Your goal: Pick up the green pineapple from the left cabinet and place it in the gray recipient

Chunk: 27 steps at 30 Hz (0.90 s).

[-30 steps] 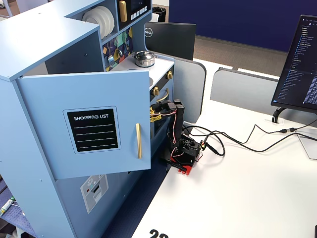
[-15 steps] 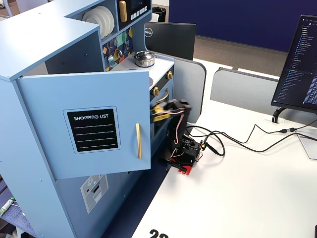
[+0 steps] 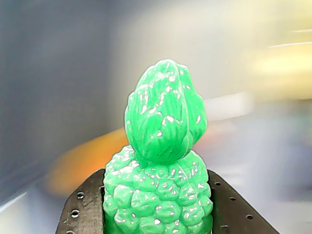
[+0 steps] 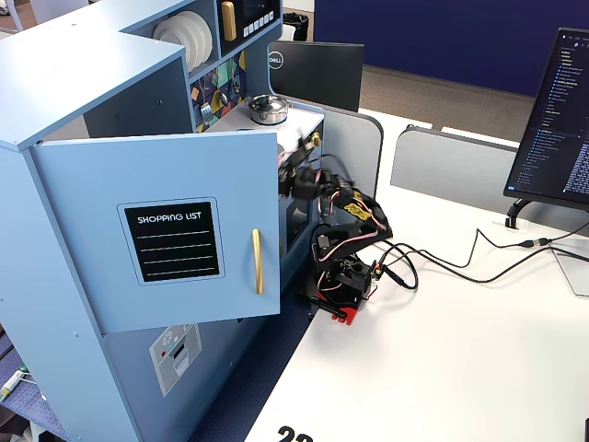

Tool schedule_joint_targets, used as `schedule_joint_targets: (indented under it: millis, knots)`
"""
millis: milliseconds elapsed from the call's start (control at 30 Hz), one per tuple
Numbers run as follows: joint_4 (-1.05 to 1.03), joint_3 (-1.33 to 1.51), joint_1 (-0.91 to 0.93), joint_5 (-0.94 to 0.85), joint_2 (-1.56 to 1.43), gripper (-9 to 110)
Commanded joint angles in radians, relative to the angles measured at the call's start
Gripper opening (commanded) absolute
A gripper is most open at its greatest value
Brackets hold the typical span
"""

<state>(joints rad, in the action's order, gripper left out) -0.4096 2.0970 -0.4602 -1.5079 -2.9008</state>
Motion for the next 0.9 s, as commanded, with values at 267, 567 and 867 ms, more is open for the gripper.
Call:
schedule_joint_targets:
  millis: [267, 567, 867]
  knots:
    - [0.181, -0.15, 0.433, 0.017, 0.359, 0]
    - [0.207, -0.337, 0.526, -0.058, 0.713, 0]
    - [0.107, -0.379, 0.551, 0.021, 0.736, 40]
